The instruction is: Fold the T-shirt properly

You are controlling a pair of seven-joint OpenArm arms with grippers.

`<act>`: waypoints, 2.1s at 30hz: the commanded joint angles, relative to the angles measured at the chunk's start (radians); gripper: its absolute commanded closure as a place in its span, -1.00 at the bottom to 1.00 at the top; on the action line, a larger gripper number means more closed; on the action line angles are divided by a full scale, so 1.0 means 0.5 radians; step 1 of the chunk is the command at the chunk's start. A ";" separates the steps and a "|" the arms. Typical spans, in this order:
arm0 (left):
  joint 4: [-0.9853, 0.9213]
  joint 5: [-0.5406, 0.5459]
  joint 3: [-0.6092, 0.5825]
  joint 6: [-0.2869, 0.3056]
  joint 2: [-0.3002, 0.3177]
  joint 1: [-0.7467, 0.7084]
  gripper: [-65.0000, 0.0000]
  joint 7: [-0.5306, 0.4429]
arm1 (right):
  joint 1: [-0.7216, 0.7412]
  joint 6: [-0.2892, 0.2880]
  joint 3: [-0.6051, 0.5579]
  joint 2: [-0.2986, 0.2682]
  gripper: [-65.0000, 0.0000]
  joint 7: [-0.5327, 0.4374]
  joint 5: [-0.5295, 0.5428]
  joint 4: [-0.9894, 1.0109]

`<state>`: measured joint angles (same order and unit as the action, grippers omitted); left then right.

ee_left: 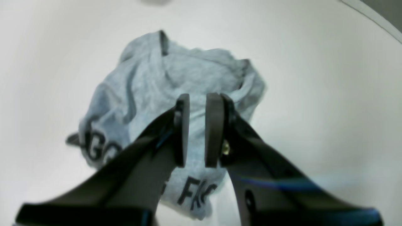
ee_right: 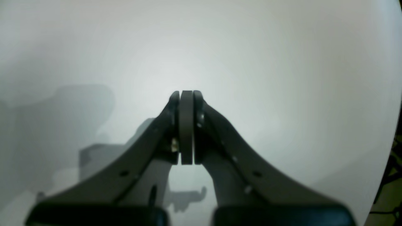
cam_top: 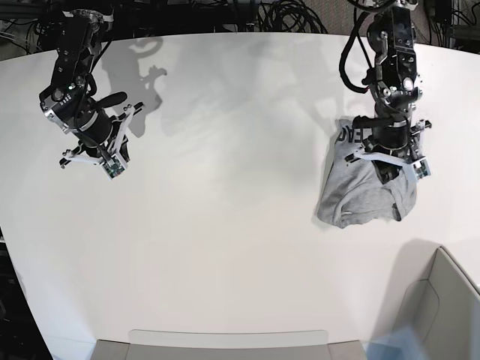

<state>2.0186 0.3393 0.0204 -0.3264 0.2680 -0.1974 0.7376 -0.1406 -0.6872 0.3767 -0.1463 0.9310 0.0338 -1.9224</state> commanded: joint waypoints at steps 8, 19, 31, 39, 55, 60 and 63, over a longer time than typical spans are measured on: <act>0.043 -0.020 0.016 0.298 0.021 -0.199 0.71 -0.424 | 0.049 -0.022 0.009 -0.022 1.00 -0.044 0.017 -0.042; 0.043 -0.023 0.016 0.535 0.021 -0.420 0.71 -0.952 | 0.049 -0.022 0.009 -0.019 1.00 -0.047 0.017 -0.029; 0.043 -0.023 0.013 0.535 0.021 -0.626 0.71 -1.007 | 0.016 -0.022 0.018 -0.019 1.00 -0.047 0.017 -0.039; 0.043 -0.023 0.013 0.535 0.021 -0.960 0.71 -1.366 | -0.129 -0.022 -0.058 -0.007 1.00 -0.047 0.017 -0.149; 0.033 -0.027 0.013 0.538 0.021 -1.752 0.71 -1.725 | -0.702 -0.022 -0.270 -0.016 1.00 -0.050 0.029 -0.293; 0.006 -0.027 -0.002 0.541 0.024 -1.899 0.72 -1.725 | -0.929 -0.022 -0.270 -0.004 1.00 -0.062 0.029 -0.296; 0.003 -0.027 0.010 0.541 0.098 -1.921 0.72 -1.725 | -1.135 -0.022 -0.267 0.049 1.00 -0.277 0.026 -0.296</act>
<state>2.0068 0.3328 0.0196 -0.0547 0.3038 -1.1454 -0.0967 -0.6880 -0.6872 0.2428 -0.1242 0.8124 0.0292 -2.0502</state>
